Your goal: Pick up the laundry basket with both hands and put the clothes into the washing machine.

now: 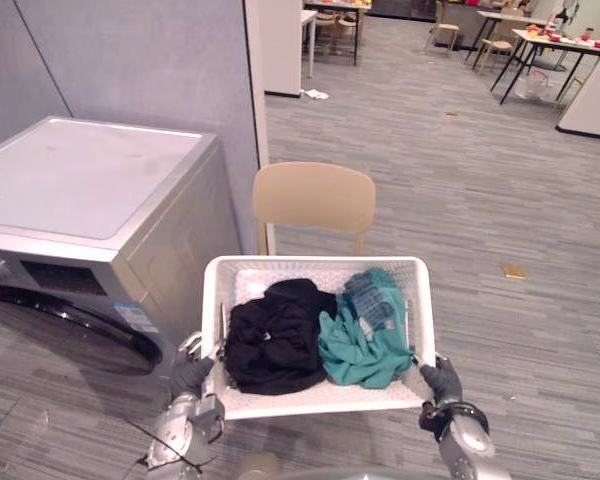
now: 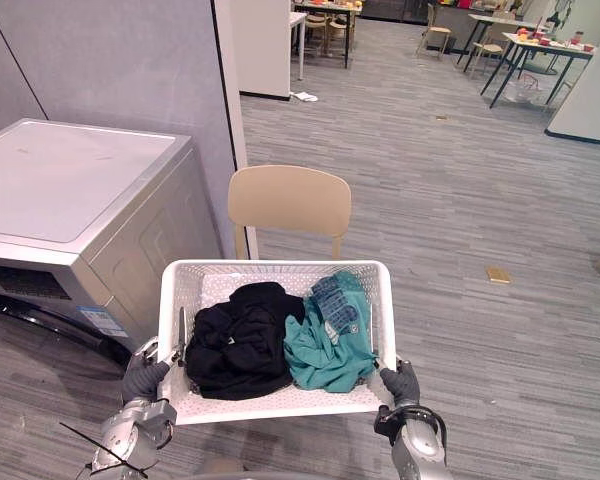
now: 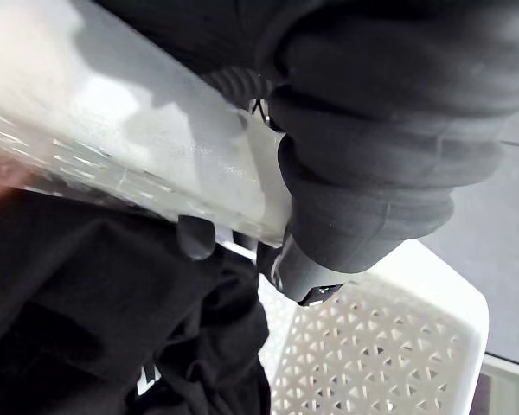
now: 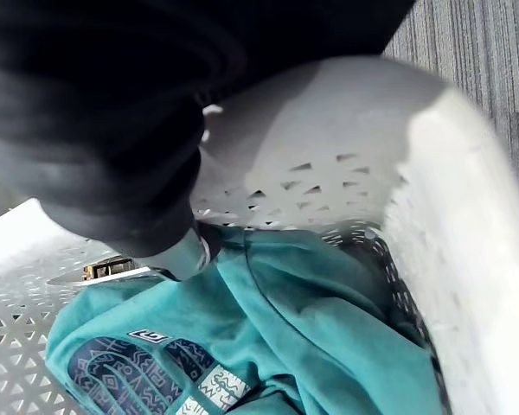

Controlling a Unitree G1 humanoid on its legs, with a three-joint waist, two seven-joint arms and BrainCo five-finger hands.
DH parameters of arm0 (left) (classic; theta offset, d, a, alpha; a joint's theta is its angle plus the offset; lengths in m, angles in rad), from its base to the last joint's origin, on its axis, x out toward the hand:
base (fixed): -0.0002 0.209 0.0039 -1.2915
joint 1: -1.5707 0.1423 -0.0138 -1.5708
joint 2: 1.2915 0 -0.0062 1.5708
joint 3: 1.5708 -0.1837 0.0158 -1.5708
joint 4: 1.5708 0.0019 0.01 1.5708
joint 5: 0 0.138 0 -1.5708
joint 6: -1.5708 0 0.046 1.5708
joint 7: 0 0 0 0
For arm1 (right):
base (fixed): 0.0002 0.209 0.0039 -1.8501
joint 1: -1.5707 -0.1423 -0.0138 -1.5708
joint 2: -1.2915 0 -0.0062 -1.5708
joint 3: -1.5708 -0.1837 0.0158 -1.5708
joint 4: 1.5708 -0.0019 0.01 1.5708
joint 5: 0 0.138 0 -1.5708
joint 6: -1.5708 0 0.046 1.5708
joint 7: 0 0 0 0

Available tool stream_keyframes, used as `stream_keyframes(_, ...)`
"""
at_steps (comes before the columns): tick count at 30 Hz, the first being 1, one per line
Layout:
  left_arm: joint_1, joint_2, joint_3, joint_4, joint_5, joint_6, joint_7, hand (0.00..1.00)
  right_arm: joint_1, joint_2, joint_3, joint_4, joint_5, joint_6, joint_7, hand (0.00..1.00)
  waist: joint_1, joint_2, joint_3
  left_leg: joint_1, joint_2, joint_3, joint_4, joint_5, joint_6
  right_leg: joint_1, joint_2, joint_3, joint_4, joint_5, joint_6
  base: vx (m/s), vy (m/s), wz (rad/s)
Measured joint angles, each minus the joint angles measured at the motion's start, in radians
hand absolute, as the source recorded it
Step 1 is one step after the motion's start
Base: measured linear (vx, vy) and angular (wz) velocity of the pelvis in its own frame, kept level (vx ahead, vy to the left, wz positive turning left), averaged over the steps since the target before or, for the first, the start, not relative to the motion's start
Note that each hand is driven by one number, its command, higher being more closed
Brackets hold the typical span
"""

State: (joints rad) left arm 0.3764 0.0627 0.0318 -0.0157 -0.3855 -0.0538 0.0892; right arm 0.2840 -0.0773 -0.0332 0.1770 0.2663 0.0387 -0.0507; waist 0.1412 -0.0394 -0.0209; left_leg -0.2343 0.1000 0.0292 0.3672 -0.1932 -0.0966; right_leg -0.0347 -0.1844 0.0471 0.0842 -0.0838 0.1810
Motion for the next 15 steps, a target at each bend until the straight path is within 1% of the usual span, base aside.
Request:
stream_keyframes(1, -0.008, 0.001, -0.005, 0.004, 0.000, 0.000, 0.000, 1.00, -0.001, -0.007, 0.000, 0.000, 0.003, 0.000, 0.000, 1.00, 0.001, 0.001, 0.001, -0.009, 0.001, -0.007, -0.010, 0.011, -0.003, -0.009, 0.003, -0.009, 0.000, 0.001, -0.002, -0.06, -0.107, 0.34)
stream_keyframes(2, -0.032, 0.001, -0.011, 0.019, 0.000, 0.000, 0.001, 1.00, -0.010, -0.024, 0.000, 0.000, 0.019, 0.000, 0.000, 1.00, 0.001, 0.005, 0.004, -0.043, 0.005, -0.033, -0.025, 0.036, -0.017, -0.041, 0.017, -0.025, -0.002, 0.010, -0.015, -0.06, -0.096, 0.26)
stream_keyframes(3, -0.045, 0.002, -0.013, 0.027, 0.000, 0.000, 0.003, 1.00, -0.016, -0.030, 0.000, 0.000, 0.020, 0.000, 0.000, 1.00, 0.003, 0.008, 0.009, -0.055, 0.007, -0.040, -0.029, 0.047, -0.021, -0.052, 0.026, -0.027, -0.004, 0.015, -0.021, -0.07, -0.097, 0.23)
stream_keyframes(5, -0.106, 0.018, -0.015, 0.067, -0.005, -0.001, 0.012, 1.00, -0.050, -0.043, 0.000, 0.000, 0.021, 0.005, -0.001, 1.00, 0.007, 0.011, 0.035, -0.082, 0.019, -0.060, -0.055, 0.085, -0.031, -0.073, 0.042, -0.042, -0.023, 0.039, -0.031, -0.06, -0.064, 0.14)
stream_keyframes(7, -0.231, 0.069, -0.017, 0.130, -0.021, -0.002, 0.030, 1.00, -0.125, -0.055, 0.005, 0.008, 0.026, 0.013, -0.006, 1.00, 0.009, 0.002, 0.063, -0.125, 0.029, -0.079, -0.101, 0.142, -0.035, -0.115, 0.056, -0.052, -0.047, 0.077, -0.035, -0.04, -0.079, 0.12)
stream_keyframes(9, -0.332, 0.105, -0.018, 0.172, -0.040, -0.012, 0.047, 1.00, -0.207, -0.063, 0.012, 0.038, 0.047, 0.013, -0.017, 1.00, 0.009, 0.000, 0.097, -0.142, 0.038, -0.084, -0.125, 0.170, -0.039, -0.137, 0.066, -0.052, -0.062, 0.101, -0.040, -0.06, -0.055, -0.03)
stream_keyframes(10, -0.395, 0.129, -0.019, 0.206, -0.048, -0.014, 0.051, 1.00, -0.261, -0.068, 0.014, 0.062, 0.060, 0.013, -0.024, 1.00, 0.008, 0.000, 0.111, -0.157, 0.042, -0.085, -0.127, 0.180, -0.042, -0.153, 0.075, -0.049, -0.066, 0.112, -0.042, -0.08, -0.042, -0.12)
stream_keyframes(14, -0.568, 0.193, -0.021, 0.295, -0.091, -0.024, 0.068, 1.00, -0.415, -0.105, 0.045, 0.124, 0.098, 0.012, -0.047, 1.00, 0.007, 0.001, 0.146, -0.205, 0.044, -0.084, -0.124, 0.192, -0.041, -0.207, 0.079, -0.035, -0.068, 0.131, -0.040, -0.07, -0.024, -0.12)
stream_keyframes(15, -0.622, 0.216, -0.020, 0.324, -0.114, -0.026, 0.072, 1.00, -0.467, -0.109, 0.054, 0.137, 0.100, 0.012, -0.060, 1.00, 0.009, 0.000, 0.166, -0.215, 0.044, -0.084, -0.123, 0.195, -0.040, -0.219, 0.079, -0.028, -0.068, 0.137, -0.039, -0.06, -0.013, -0.10)
